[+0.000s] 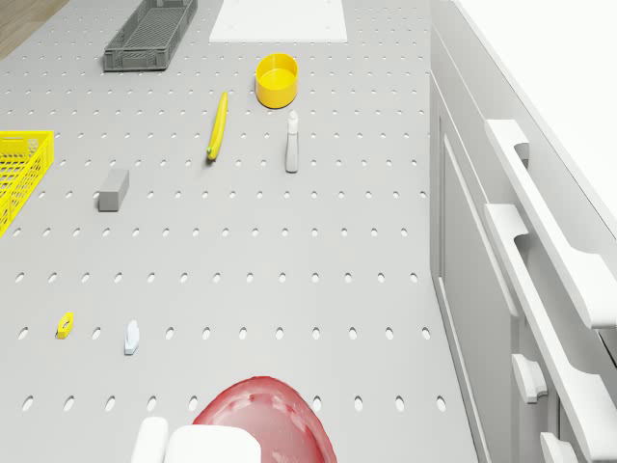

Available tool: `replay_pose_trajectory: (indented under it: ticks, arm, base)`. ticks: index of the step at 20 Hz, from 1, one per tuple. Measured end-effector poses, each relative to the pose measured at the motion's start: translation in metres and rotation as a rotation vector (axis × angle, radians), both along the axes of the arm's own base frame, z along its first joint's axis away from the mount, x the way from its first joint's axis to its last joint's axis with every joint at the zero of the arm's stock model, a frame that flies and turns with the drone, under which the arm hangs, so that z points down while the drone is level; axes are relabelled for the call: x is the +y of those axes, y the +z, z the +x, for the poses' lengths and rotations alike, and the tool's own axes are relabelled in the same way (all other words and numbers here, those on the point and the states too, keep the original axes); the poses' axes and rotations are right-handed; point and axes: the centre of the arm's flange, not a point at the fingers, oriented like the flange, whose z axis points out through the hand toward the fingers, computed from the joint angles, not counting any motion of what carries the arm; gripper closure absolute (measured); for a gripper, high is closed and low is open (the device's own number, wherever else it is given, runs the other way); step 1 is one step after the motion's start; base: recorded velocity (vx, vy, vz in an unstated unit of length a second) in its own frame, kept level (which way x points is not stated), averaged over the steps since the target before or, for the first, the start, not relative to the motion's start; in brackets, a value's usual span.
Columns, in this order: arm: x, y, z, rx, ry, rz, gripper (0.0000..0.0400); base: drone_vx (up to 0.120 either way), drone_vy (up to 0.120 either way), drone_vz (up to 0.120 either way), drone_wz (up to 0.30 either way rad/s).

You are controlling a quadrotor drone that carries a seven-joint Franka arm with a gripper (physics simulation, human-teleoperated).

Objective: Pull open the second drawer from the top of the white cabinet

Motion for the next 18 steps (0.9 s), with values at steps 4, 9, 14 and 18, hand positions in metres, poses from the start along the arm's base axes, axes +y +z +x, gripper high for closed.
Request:
replay_pose_trajectory:
  ticks: [4, 9, 14, 18]
  arm:
    - [0.008, 0.000, 0.000, 0.000, 0.000, 0.000, 0.0100]
    - [0.028, 0.000, 0.000, 0.000, 0.000, 0.000, 0.0100]
    - [0.053, 0.000, 0.000, 0.000, 0.000, 0.000, 0.0100]
    - [0.074, 0.000, 0.000, 0.000, 0.000, 0.000, 0.0100]
  base:
    - [0.000, 0.000, 0.000, 0.000]
    - [0.000, 0.000, 0.000, 0.000]
    - [0.000, 0.000, 0.000, 0.000]
    - [0.000, 0.000, 0.000, 0.000]
